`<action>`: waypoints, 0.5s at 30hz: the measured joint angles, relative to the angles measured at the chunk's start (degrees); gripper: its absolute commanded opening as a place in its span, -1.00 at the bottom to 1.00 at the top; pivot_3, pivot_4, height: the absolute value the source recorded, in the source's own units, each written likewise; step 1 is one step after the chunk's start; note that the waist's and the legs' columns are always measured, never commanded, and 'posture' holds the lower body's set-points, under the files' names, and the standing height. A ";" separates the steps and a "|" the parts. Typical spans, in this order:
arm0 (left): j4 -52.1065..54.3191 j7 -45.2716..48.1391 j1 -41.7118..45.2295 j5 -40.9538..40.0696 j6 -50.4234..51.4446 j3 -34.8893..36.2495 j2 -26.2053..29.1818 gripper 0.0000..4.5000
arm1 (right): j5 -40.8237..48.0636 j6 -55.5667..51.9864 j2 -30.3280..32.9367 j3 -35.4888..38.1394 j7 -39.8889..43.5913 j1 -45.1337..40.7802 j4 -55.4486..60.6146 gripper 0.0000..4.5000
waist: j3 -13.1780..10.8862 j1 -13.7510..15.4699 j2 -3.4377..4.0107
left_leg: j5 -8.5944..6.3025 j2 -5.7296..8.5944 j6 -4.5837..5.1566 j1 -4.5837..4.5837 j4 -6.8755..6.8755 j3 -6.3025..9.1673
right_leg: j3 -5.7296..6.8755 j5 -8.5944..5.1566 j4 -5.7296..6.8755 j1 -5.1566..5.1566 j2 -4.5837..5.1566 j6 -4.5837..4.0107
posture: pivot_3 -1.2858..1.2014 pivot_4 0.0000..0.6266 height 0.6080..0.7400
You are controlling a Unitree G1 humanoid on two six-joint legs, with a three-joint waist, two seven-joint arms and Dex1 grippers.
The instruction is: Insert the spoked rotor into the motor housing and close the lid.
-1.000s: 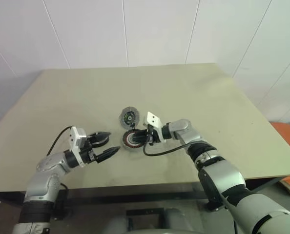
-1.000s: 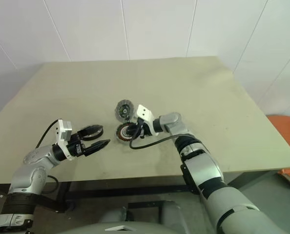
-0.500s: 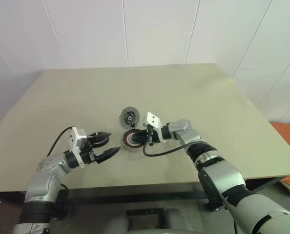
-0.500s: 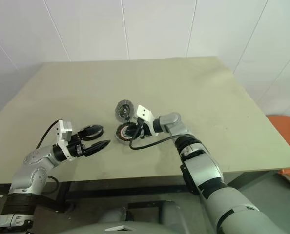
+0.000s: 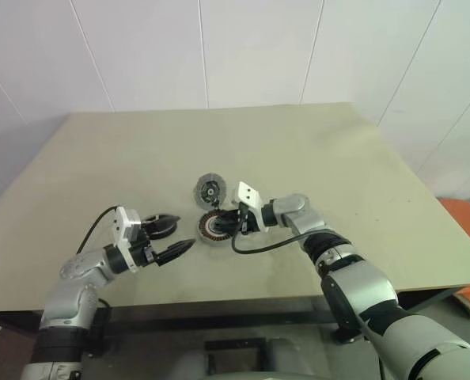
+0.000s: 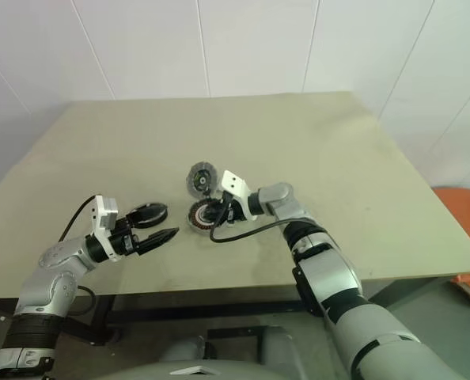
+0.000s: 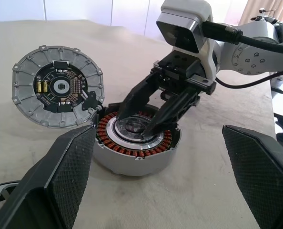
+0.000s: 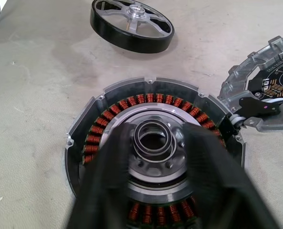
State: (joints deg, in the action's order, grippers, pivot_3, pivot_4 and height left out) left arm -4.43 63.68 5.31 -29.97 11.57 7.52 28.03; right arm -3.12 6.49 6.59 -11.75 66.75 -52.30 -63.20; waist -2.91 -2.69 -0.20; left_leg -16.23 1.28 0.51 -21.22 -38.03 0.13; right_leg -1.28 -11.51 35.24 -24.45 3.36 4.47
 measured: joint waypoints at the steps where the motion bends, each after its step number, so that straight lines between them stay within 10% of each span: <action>1: -0.03 0.00 0.00 0.04 -0.02 0.00 0.00 1.00 | -0.13 0.03 0.02 -0.09 -0.06 0.03 -0.01 0.46 | 0.00 0.02 0.00 | 0.00 0.00 0.00 -0.02 0.00 0.00 | 0.00 0.00 -0.01 0.00 0.00 0.00 | 0.03 -1.00 1.00; 12: -1.17 0.00 0.07 0.51 -0.81 -0.07 -0.09 1.00 | 0.12 -0.17 -0.21 0.10 -1.17 0.05 -0.11 0.60 | 0.00 0.06 0.00 | -0.03 0.01 -0.05 -0.02 0.00 0.00 | 0.00 0.00 0.00 0.00 0.03 -0.02 | 0.03 -1.00 1.00; 15: -1.35 0.04 0.18 0.63 -0.83 -0.11 -0.09 1.00 | 0.82 -1.19 -0.44 1.15 -1.27 0.07 -0.21 0.30 | 0.00 0.05 0.00 | -0.01 0.01 -0.03 -0.03 0.00 0.00 | 0.00 0.00 0.00 -0.01 0.02 -0.02 | 0.03 -1.00 1.00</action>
State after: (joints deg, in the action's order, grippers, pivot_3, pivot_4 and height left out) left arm -5.77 63.72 5.50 -29.33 10.74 7.41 27.94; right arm -2.30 5.30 6.15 -10.60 65.48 -52.23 -63.40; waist -2.91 -2.64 -0.20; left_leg -16.24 1.28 0.48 -21.25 -38.03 0.13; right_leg -1.28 -11.50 35.24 -24.45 3.38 4.45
